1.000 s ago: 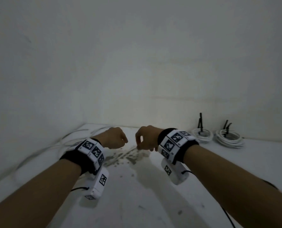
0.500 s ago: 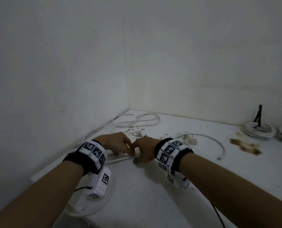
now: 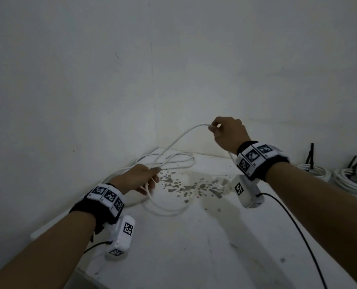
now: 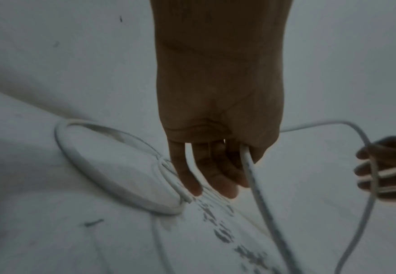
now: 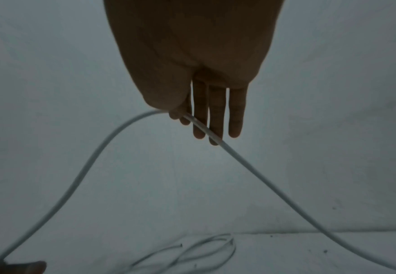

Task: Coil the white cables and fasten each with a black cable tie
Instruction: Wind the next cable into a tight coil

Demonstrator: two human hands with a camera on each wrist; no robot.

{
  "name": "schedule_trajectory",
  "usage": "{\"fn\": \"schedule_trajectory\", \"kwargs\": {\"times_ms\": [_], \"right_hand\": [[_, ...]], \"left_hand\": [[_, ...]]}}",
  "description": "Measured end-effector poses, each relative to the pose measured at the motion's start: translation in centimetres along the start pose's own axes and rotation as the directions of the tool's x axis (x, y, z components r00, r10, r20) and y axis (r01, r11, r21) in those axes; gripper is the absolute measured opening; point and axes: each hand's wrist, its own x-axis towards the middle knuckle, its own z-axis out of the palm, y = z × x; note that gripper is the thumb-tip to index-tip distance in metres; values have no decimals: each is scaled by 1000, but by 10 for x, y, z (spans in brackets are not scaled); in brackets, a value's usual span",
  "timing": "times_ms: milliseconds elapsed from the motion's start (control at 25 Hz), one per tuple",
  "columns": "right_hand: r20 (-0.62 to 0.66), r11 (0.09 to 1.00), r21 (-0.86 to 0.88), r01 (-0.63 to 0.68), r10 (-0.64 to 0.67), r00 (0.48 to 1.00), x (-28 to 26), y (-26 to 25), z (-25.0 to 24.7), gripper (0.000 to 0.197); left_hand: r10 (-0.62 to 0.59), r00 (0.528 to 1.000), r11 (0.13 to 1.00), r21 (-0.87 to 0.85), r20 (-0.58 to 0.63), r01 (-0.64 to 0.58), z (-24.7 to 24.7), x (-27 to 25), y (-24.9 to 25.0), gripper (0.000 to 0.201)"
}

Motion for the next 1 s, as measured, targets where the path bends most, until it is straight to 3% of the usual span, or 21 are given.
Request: {"fn": "schedule_trajectory", "kwargs": {"times_ms": [80,200,280,360,440,600,760,840,1000], "right_hand": [[-103,990,100,-100,111,989,6,12,-16,23],[-232,951,236,-202,257,938,4,30,-29,27],[-300,922,299,-247,336,893,2,46,-39,29],[-313,896,319,-308,407,858,-1,61,-50,31],[-282,885,286,-369,445,850,-8,78,-57,31],[-149,897,108,-428,440,885,-39,101,-58,29],[70,925,-197,-325,344,936,-78,104,-52,29],[209,907,-344,-245,328,921,-95,101,-52,30],[506,895,-442,-67,310,805,-126,80,-64,30]], "left_hand": [[-31,999,973,-231,-37,22,7,-2,15,40],[-62,995,859,-503,79,93,21,-5,33,38],[-54,983,809,-570,174,146,31,-5,38,33],[-50,978,824,-545,201,154,40,-2,38,29],[-33,979,765,-626,200,154,49,3,41,28],[0,986,511,-847,167,144,62,17,60,32],[8,999,416,-908,53,45,76,32,89,31],[59,997,440,-898,58,26,86,34,108,27],[167,984,657,-751,56,-69,110,33,150,41]]}}
